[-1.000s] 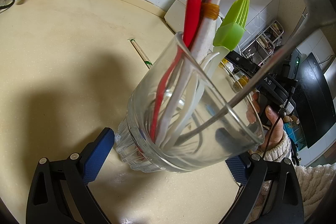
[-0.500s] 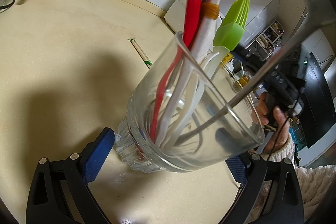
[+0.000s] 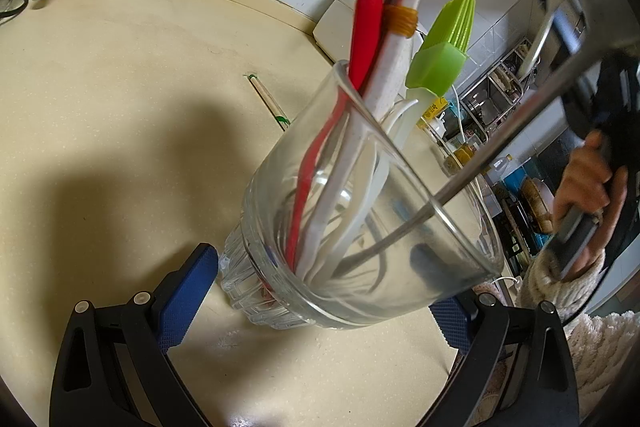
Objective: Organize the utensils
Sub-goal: 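Lower the white spoon handle-first into the tumbler and open the right tool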
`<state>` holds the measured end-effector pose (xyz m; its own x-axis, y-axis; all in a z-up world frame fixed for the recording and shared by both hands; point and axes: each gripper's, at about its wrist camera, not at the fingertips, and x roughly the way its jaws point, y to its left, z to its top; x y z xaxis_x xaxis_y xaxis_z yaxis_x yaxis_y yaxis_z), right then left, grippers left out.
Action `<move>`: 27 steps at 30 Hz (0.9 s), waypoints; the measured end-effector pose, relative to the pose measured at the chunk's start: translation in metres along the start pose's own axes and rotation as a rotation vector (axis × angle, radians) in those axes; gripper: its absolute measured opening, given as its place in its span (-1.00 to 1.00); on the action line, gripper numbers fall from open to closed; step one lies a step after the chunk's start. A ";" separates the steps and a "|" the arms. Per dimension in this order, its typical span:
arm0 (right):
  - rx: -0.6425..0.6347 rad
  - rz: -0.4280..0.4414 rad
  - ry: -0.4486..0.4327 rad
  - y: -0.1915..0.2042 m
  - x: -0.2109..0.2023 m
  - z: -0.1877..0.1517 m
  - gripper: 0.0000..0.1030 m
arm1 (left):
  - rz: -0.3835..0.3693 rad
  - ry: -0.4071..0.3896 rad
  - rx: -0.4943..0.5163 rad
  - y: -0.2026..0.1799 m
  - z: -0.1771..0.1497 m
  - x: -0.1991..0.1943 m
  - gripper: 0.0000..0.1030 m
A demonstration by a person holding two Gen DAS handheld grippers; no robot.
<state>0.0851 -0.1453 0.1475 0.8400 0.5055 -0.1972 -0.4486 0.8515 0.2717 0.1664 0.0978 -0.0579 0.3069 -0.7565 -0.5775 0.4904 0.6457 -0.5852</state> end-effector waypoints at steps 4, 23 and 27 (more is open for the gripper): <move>0.005 0.044 0.005 0.011 0.005 -0.005 -0.53 | 0.000 0.000 0.000 0.000 0.000 0.000 0.92; -0.110 0.100 0.235 0.046 0.058 -0.063 -0.53 | 0.000 0.000 0.000 0.000 0.000 0.000 0.92; -0.148 0.095 0.309 0.048 0.067 -0.071 -0.53 | 0.000 0.000 0.000 0.000 0.000 0.000 0.92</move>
<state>0.0983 -0.0604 0.0806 0.6705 0.5824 -0.4596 -0.5786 0.7983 0.1675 0.1662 0.0977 -0.0577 0.3070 -0.7564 -0.5776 0.4903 0.6458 -0.5853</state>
